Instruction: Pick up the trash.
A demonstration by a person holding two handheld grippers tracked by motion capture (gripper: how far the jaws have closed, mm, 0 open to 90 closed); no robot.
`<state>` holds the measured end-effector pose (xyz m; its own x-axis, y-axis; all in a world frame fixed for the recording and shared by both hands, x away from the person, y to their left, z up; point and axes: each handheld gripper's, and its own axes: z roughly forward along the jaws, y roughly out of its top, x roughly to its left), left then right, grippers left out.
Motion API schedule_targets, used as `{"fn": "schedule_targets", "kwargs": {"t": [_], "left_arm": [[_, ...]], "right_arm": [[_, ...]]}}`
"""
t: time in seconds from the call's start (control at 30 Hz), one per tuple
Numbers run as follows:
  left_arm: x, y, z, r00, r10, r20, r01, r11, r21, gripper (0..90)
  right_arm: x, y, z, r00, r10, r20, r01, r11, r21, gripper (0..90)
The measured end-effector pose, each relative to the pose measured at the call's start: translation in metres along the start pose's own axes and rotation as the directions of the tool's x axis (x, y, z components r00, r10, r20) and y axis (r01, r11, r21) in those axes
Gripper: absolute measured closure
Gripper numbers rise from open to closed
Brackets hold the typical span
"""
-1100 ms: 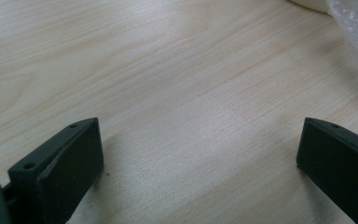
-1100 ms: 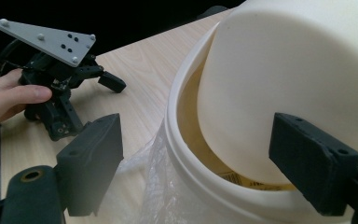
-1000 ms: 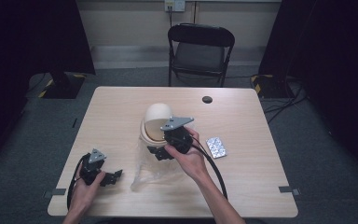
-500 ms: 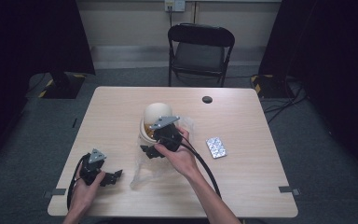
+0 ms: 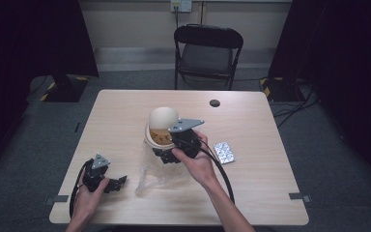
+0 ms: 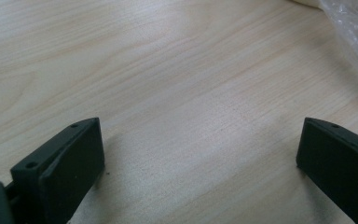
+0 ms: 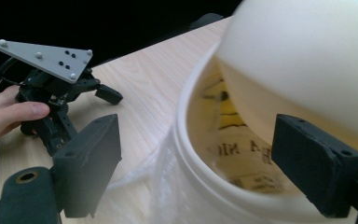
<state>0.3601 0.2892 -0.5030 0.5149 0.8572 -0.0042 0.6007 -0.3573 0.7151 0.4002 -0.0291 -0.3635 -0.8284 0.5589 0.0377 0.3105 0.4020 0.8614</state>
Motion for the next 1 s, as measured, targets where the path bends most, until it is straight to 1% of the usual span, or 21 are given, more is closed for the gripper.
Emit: {"fn": "schedule_targets", "kwargs": {"t": [0.1,0.13,0.2,0.23,0.27,0.33,0.4,0.43,0.5,0.53,0.57,0.6,0.67,0.7,0.73,0.8,0.83,0.9,0.93,0.97,1.0], "left_arm": [[0.0,0.0,0.0,1.0,0.0,0.0,0.0,1.0,0.0,0.4],[0.0,0.0,0.0,1.0,0.0,0.0,0.0,1.0,0.0,0.4],[0.0,0.0,0.0,1.0,-0.001,0.0,0.001,1.0,0.001,0.4],[0.0,0.0,0.0,1.0,-0.001,0.0,0.001,1.0,0.001,0.4],[0.0,0.0,0.0,1.0,0.0,0.0,0.0,1.0,0.001,0.4],[0.0,0.0,0.0,1.0,-0.001,-0.001,0.001,1.0,0.001,0.4],[0.0,0.0,0.0,1.0,-0.001,-0.001,0.001,1.0,0.001,0.4],[0.0,0.0,0.0,1.0,-0.001,0.0,0.001,1.0,0.0,0.4],[0.0,0.0,0.0,1.0,-0.001,0.0,0.001,1.0,0.001,0.4],[0.0,0.0,0.0,1.0,-0.001,0.0,0.001,1.0,0.0,0.4],[0.0,0.0,0.0,1.0,-0.001,0.0,0.001,1.0,0.0,0.4],[0.0,0.0,0.0,1.0,-0.001,0.0,0.001,1.0,0.0,0.4],[0.0,0.0,0.0,1.0,-0.001,0.0,0.001,1.0,0.0,0.4],[0.0,0.0,0.0,1.0,-0.001,0.0,0.001,1.0,0.0,0.4],[0.0,0.0,0.0,1.0,-0.001,0.0,0.001,1.0,0.001,0.4],[0.0,0.0,0.0,1.0,-0.001,0.0,0.001,1.0,0.0,0.4],[0.0,0.0,0.0,1.0,-0.001,0.0,0.001,1.0,0.0,0.4],[0.0,0.0,0.0,1.0,-0.001,0.0,0.001,1.0,0.0,0.4],[0.0,0.0,0.0,1.0,-0.001,0.0,0.001,1.0,0.0,0.4],[0.0,0.0,0.0,1.0,-0.001,0.0,0.001,1.0,0.0,0.4],[0.0,0.0,0.0,1.0,-0.001,0.0,0.001,1.0,0.0,0.4]], "right_arm": [[-0.009,-0.004,-0.013,0.9995,0.012,0.031,-0.011,1.0,-0.016,15.4],[-0.009,-0.004,-0.013,0.9995,0.012,0.031,-0.011,1.0,-0.016,15.4],[-0.016,-0.009,-0.025,0.9985,0.021,0.05,-0.02,0.999,-0.027,15.4],[-0.016,-0.009,-0.025,0.9985,0.021,0.05,-0.02,0.999,-0.027,15.4],[-0.021,-0.013,-0.032,0.9975,0.034,0.062,-0.032,0.999,-0.033,15.4],[-0.026,-0.019,-0.039,0.9957,0.05,0.078,-0.047,0.998,-0.037,15.5],[-0.029,-0.021,-0.042,0.9947,0.056,0.086,-0.053,0.998,-0.04,15.6],[-0.034,-0.027,-0.049,0.9928,0.072,0.096,-0.068,0.997,-0.046,15.6],[-0.035,-0.028,-0.052,0.9918,0.077,0.102,-0.072,0.996,-0.048,15.6],[-0.039,-0.033,-0.059,0.9891,0.086,0.119,-0.08,0.995,-0.055,15.6],[-0.039,-0.033,-0.059,0.9891,0.086,0.119,-0.08,0.995,-0.055,15.6],[-0.043,-0.038,-0.064,0.9862,0.096,0.134,-0.089,0.994,-0.056,15.6],[-0.045,-0.04,-0.065,0.9849,0.101,0.14,-0.095,0.994,-0.052,15.9],[-0.051,-0.047,-0.068,0.9817,0.115,0.152,-0.109,0.993,-0.044,16.9],[-0.053,-0.05,-0.069,0.979,0.121,0.165,-0.116,0.993,-0.036,17.5],[-0.059,-0.056,-0.069,0.9754,0.122,0.184,-0.12,0.993,-0.02,18.8],[-0.059,-0.056,-0.069,0.9754,0.122,0.184,-0.12,0.993,-0.02,18.8],[-0.065,-0.067,-0.07,0.9697,0.139,0.201,-0.14,0.99,-0.009,19.6],[-0.067,-0.071,-0.07,0.9684,0.147,0.201,-0.15,0.989,-0.004,19.7],[-0.067,-0.071,-0.07,0.9684,0.147,0.201,-0.15,0.989,-0.004,19.7],[-0.072,-0.081,-0.07,0.9656,0.155,0.209,-0.163,0.986,0.021,19.8]]}}
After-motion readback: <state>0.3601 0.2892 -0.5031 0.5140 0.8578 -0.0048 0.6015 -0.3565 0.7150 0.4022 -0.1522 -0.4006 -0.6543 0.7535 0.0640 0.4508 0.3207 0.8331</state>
